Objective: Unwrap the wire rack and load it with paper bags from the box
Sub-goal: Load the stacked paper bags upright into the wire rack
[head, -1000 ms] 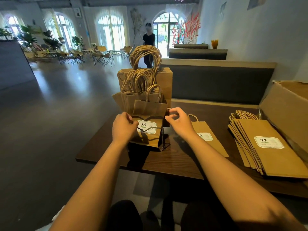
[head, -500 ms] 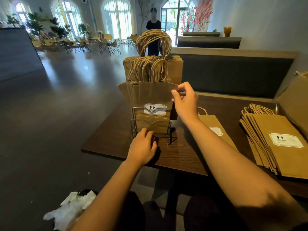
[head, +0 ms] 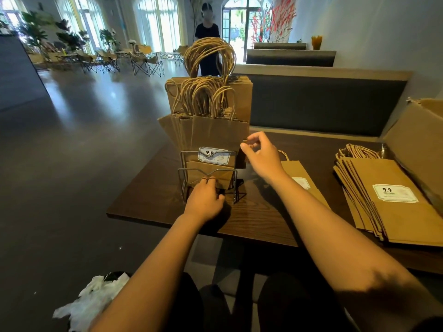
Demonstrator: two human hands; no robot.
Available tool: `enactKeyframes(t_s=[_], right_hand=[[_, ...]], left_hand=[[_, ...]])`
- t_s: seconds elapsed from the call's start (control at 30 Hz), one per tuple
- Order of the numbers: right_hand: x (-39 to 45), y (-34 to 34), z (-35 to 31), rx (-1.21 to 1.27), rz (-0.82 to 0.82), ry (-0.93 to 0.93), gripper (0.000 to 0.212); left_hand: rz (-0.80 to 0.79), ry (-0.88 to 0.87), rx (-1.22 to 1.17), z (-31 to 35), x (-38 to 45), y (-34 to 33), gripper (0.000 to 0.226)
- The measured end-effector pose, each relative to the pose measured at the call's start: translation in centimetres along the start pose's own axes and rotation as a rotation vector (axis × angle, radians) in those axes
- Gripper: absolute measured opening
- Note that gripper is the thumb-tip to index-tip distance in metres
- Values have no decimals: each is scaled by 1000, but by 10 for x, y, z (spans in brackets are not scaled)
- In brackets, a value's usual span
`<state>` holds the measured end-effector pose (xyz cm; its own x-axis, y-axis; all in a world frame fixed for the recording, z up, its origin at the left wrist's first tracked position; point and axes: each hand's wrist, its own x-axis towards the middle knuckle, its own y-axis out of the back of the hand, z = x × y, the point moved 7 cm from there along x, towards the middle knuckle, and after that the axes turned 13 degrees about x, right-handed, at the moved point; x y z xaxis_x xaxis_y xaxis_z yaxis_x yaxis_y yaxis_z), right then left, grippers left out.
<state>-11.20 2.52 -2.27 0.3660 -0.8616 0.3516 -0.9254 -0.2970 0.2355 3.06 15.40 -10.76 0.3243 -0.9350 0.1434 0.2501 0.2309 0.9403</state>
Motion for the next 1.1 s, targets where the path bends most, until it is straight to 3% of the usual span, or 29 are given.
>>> enactKeyframes(t_s=[0.07,0.13,0.23,0.3,0.4,0.57,0.73,0.9,1.0,1.1], right_hand=[[-4,11,20,-110,-7,-34,24],[-8,27,49,-365,-26,-141,34],[-32,66,106,-844,-80,-490,71],[-56,90,131,-912,-36,-631,94],[-72,108,140,-903,76,-592,110],[-76,119,130,-844,190,-564,123],[-82,137,130,-542,430,-421,102],[-93,155,126,6,706,-281,39],[-94,153,119,117,654,-174,15],[-86,155,105,-29,510,-70,16]], left_hand=[[-79,12,46,8,0,2,29],[-229,10,55,20,-2,-2,23],[-414,-95,-1,52,-10,-14,16],[-468,-161,-169,75,-14,-23,15],[-406,-132,-429,96,-9,-40,12],[-159,39,-491,110,5,-70,18],[-222,154,-673,145,25,-84,34],[-86,345,-1044,136,31,-93,60],[-189,167,-1095,146,28,-99,48],[-150,18,-980,154,28,-96,36]])
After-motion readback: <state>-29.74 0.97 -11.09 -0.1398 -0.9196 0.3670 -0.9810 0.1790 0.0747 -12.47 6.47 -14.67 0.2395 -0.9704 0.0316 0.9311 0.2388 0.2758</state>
